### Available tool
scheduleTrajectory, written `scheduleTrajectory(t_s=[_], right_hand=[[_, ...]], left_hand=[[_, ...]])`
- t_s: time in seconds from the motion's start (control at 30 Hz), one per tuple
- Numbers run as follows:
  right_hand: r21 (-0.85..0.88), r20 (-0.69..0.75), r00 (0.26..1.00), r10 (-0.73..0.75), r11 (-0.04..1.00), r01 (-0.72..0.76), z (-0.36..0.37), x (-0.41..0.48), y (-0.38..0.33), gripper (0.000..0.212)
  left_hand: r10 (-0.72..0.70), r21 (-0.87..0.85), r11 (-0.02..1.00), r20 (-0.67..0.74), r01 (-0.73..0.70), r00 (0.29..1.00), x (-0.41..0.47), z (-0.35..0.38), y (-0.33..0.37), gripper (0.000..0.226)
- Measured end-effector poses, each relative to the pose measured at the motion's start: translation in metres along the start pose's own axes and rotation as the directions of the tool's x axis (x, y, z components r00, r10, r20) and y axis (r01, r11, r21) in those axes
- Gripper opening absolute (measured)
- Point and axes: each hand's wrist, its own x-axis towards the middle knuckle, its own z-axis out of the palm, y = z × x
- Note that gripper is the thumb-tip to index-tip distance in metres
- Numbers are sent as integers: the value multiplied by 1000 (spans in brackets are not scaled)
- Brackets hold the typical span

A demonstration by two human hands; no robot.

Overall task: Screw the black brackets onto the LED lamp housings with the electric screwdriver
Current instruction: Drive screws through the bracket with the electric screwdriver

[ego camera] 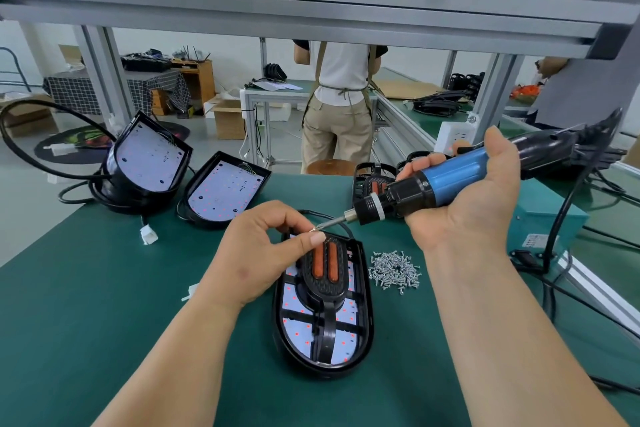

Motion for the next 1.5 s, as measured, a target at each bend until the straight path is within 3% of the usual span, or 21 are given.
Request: scheduleTrajectory(t_s=[0.2,0.43,0.57,0.63,0.7,0.83,0.93,1.03,1.17,1.5], right_hand=[[-27,63,998,-12,1000,14,1,-3,0,26],[-131,298,954,-32,989,74,2,-7,0,25],[-146,274,961,-39,986,81,3,-9,-1,13],[-135,241,970,-21,989,55,2,-8,-1,15],[-144,216,976,-9,989,41,3,-8,-2,18],[-217,220,973,68,976,-19,3,-9,1,15],[-321,227,959,170,943,-91,3,-13,11,16],[-392,229,942,244,909,-141,3,-19,23,25],[-437,243,928,282,886,-155,-1,-24,35,16],[-464,251,926,284,874,-142,-5,-22,40,18]], left_hand=[[24,11,1000,-11,-24,1000,1,-1,-2,10],[70,120,990,24,-72,997,-1,0,-9,22],[81,159,984,38,-86,996,-1,2,-6,19],[31,221,974,88,-50,996,-1,-1,-5,27],[-27,230,973,127,-3,992,-2,-7,-8,51],[-269,-59,963,-116,264,956,5,-15,-19,43],[-426,83,895,-142,439,894,7,-10,-29,50],[-484,221,842,-94,492,870,3,-3,-30,71],[-564,309,776,-49,550,824,3,3,-32,77],[-559,234,805,-13,546,829,1,4,-29,70]])
